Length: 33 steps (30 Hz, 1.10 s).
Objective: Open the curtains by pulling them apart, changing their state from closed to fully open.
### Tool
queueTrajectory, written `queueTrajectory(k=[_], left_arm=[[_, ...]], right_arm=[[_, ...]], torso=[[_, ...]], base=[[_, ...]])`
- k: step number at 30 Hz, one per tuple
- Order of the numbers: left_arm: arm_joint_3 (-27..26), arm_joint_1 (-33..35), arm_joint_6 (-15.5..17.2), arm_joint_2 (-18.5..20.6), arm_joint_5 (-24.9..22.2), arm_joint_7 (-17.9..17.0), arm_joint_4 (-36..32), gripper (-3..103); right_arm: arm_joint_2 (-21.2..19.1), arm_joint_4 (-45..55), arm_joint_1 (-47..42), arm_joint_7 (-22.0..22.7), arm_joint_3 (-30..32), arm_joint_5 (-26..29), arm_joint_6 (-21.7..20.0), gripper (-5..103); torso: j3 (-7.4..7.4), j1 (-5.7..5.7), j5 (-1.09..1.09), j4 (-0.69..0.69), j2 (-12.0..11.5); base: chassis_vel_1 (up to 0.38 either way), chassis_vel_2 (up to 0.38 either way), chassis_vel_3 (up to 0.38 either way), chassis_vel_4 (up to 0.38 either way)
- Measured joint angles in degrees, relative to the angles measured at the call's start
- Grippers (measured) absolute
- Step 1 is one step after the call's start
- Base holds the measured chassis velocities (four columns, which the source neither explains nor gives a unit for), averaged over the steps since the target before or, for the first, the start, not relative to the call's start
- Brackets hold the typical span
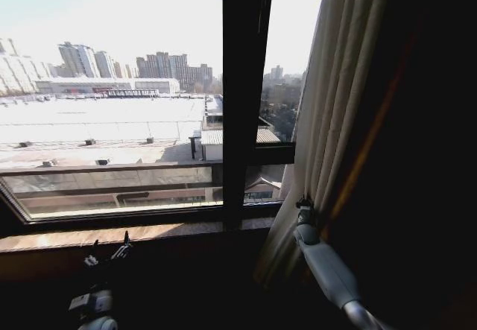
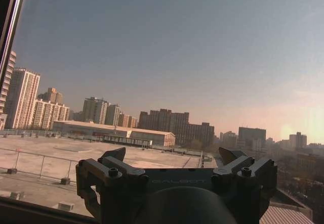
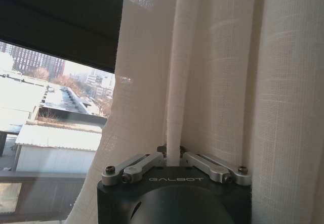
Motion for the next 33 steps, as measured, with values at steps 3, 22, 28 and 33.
queueTrajectory(k=[3,22,28,33], left_arm=[[0.0,0.0,0.0,0.0,0.0,0.0,0.0,100],[0.0,0.0,0.0,0.0,0.0,0.0,0.0,100],[0.0,0.0,0.0,0.0,0.0,0.0,0.0,100],[0.0,0.0,0.0,0.0,0.0,0.0,0.0,100]], right_arm=[[-0.4,4.0,-2.5,-5.7,-1.1,0.6,3.0,8],[-4.9,23.9,-18.2,-18.1,-0.8,10.3,0.7,78],[-4.4,23.7,-18.2,-17.6,-0.7,9.6,1.8,94],[-4.4,23.5,-18.1,-17.5,-0.7,9.4,1.9,100]], torso=[[0.00,0.00,0.01,0.00,0.0],[-0.01,-0.01,-0.02,0.00,0.0],[-0.01,0.00,-0.01,0.01,0.0],[-0.01,0.00,-0.01,0.01,0.0]], base=[[0.000,0.000,0.000,0.000],[0.000,0.000,0.000,0.000],[0.000,0.000,0.000,0.000],[0.000,0.000,0.000,0.000]])
